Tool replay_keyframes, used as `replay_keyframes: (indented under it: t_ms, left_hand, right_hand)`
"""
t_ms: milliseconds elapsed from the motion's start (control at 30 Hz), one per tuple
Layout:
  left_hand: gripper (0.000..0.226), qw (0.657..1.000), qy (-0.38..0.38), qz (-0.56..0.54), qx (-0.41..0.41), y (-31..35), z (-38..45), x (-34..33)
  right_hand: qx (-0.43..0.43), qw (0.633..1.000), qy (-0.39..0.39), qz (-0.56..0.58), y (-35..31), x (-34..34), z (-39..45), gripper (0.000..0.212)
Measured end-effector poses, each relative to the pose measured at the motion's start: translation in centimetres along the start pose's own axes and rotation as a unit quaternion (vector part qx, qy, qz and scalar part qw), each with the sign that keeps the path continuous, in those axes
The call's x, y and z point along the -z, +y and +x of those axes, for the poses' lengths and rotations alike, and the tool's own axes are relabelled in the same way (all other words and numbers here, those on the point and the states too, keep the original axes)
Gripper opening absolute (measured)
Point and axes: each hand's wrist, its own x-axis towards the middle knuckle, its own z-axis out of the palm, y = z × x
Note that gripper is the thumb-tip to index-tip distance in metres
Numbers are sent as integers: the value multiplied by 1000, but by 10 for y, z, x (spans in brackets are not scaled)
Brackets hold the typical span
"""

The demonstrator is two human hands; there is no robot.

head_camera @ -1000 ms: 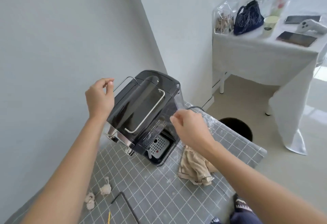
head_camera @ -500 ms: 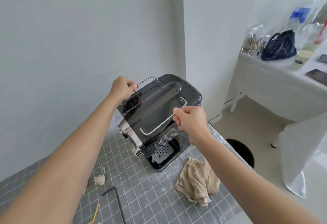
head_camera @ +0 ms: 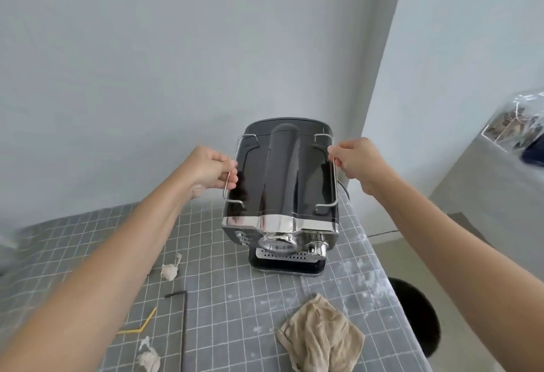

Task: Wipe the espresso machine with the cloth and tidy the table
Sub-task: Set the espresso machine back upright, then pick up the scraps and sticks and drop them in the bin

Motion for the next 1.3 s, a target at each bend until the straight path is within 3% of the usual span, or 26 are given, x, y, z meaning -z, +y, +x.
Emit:
replay_keyframes:
  t_ms: [300, 500, 600, 733, 900, 1100, 1300]
  left_hand:
    - [18, 998, 33, -51, 35, -20, -15, -15]
    - [9, 998, 29, -41, 30, -21, -15, -17]
    - [19, 999, 30, -14, 17, -21, -18, -15]
    - [25, 1000, 22, 17, -7, -21, -34, -7]
    - [32, 995, 51, 73, -45, -38, -69, 40]
    - [33, 978, 138, 155, 8, -123, -104, 123]
    - [28, 949, 164, 254, 89, -266, -109, 167]
  right_hand:
    - [16, 997, -50, -65, 2, -3, 30, 33]
    - [33, 992, -71, -103, 10, 2, 33, 33]
    - [63, 974, -71, -208, -1, 10, 33, 27]
    - [115, 921, 7, -371, -27, 0, 27, 24]
    - [223, 917, -27, -331, -72, -60, -6, 18]
    - [342, 900, -118, -244, -117, -164, -63, 12]
    - [319, 885, -226, -251, -94, -290, -94, 9]
